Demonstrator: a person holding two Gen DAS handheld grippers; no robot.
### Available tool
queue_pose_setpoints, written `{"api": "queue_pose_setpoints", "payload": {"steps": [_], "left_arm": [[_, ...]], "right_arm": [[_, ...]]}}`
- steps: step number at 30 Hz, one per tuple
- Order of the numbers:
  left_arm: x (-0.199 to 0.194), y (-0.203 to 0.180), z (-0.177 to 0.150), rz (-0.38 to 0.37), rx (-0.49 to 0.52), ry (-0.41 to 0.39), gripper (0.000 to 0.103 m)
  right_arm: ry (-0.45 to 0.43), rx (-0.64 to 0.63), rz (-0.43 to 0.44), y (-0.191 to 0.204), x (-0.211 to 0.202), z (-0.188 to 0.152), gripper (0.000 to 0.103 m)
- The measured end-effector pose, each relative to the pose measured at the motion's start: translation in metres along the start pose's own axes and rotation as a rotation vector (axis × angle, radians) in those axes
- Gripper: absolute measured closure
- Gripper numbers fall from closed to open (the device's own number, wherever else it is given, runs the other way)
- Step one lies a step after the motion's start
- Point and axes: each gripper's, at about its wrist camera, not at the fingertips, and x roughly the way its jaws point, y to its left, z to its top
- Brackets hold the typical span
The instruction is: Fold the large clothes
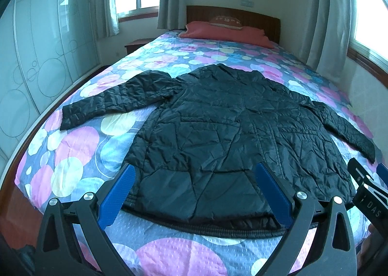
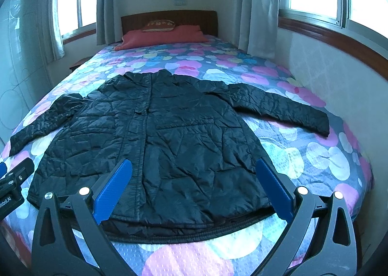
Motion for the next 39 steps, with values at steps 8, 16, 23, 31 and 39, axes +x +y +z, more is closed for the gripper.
{"api": "queue_pose_setpoints", "payload": {"steps": [8,16,23,31,39], "left_arm": [[-0.0005,0.0014,-0.0006,-0.001,0.000,0.001,0.005],[-0.0020,0.0050,-0.0018,-0.002,-0.003,0.005,0.005],[-0.0020,0.0056,-0.0023,-0.002,-0.002,0.005,0.005],[-0.0003,0.0079,-0.0058,0.001,-0.007,0.012,0.005],[0.0013,0.0075,-0.0071,0.003,-0.006,0.013,0.005]], "right_arm": [[-0.001,-0.003,0.000,0.0016,-0.0011,0.0004,0.002],[0.003,-0.007,0.003,0.0044,-0.0012,0.0002,0.002],[0.002,-0.006,0.003,0.0046,-0.0011,-0.0003,0.002],[0.008,-0.008,0.004,0.0065,0.0017,-0.0024,0.002],[0.013,-0.008,0.008,0.0070,0.0045,-0.0041,0.002]]}}
